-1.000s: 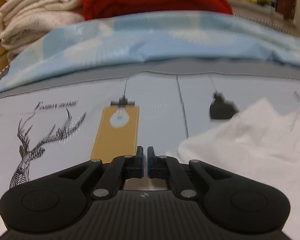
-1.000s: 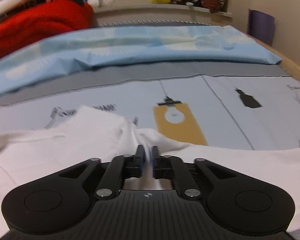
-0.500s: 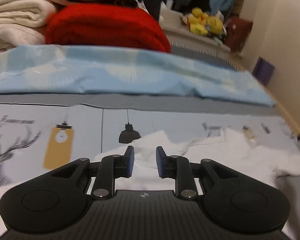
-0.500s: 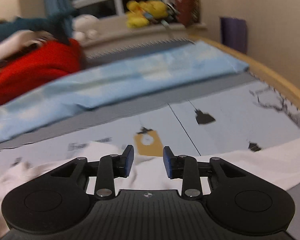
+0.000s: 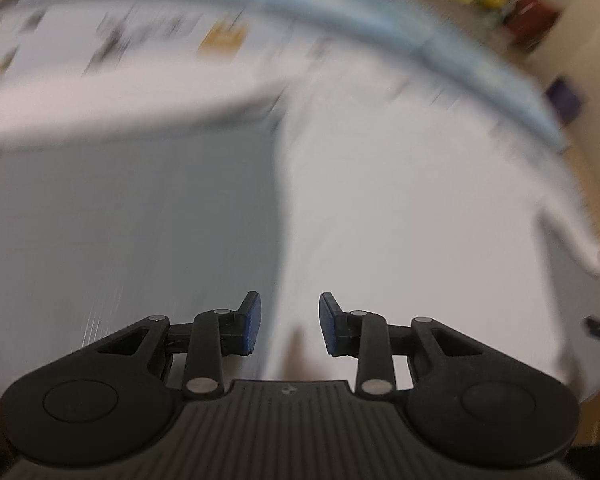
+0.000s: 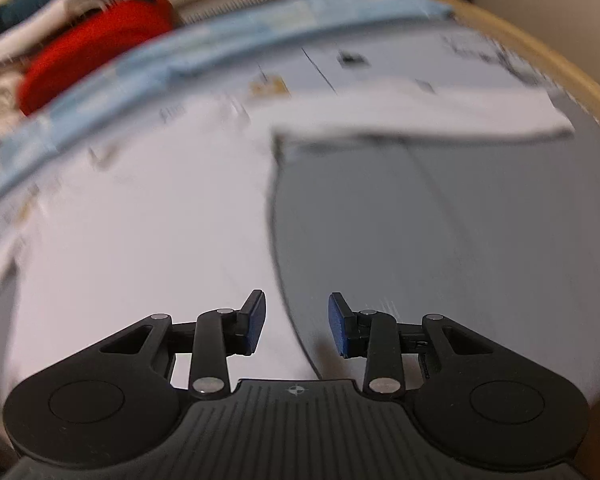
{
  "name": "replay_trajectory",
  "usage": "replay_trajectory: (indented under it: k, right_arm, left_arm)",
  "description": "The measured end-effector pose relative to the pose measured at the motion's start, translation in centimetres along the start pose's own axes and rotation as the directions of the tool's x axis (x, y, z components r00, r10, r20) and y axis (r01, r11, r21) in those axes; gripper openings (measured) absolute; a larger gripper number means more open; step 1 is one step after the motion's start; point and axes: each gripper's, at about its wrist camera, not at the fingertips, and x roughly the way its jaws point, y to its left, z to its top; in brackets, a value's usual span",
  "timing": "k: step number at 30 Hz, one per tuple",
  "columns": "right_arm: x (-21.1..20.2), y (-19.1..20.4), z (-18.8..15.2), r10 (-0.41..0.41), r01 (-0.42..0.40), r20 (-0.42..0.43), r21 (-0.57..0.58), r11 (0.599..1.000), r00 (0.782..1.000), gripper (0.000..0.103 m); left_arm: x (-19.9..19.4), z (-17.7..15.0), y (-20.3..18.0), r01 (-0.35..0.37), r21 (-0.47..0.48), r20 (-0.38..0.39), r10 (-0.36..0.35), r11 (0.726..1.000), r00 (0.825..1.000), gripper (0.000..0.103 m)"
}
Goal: Fold small clothes
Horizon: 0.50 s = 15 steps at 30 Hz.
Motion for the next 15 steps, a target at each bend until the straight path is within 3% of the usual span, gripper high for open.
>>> replay_trajectory:
  k: [3, 9, 12, 13, 14, 15]
  right_arm:
    - [1.3, -0.8, -2.0, -0.017, 0.019, -0.085, 0.028, 0.999, 0.996, 0.036]
    - [2.8, -0.2, -3.8, -0.054, 0.057, -0.172, 0.015, 0.998, 0.984, 0.036]
    - [2.9, 0.6, -4.2, -0.082, 0.077, -0.158, -0.035, 0.996, 0.984, 0.035]
    - [2.8, 0.7, -4.3, -0.081, 0.076, -0.16, -0.04, 0.996, 0.984, 0.027]
    - [2.7, 0.7, -4.4, -0.079, 0.074, -0.163, -0.036, 0.997, 0.984, 0.019]
    - [2.4, 0.4, -4.2, -0.068, 0.065, -0.166, -0.023, 0.998, 0.984, 0.006]
  left_arm:
    - [1.3, -2.8, 1.2, 0.027, -0.026, -0.087, -0.029, 0.999, 0.996, 0.038]
    - [1.2, -4.6, 2.1, -0.003, -0.044, -0.109, -0.002, 0.999, 0.994, 0.038]
    - [1.2, -5.1, 1.7, -0.02, 0.001, -0.102, 0.02, 1.0, 0.995, 0.031]
    - [1.1, -5.3, 1.4, -0.032, 0.028, -0.101, 0.034, 0.999, 0.994, 0.013]
    - [1.1, -5.2, 1.1, -0.036, 0.051, -0.107, 0.041, 0.998, 0.993, 0.005]
    - [1.0, -5.0, 0.8, -0.031, 0.053, -0.11, 0.037, 0.998, 0.993, 0.005]
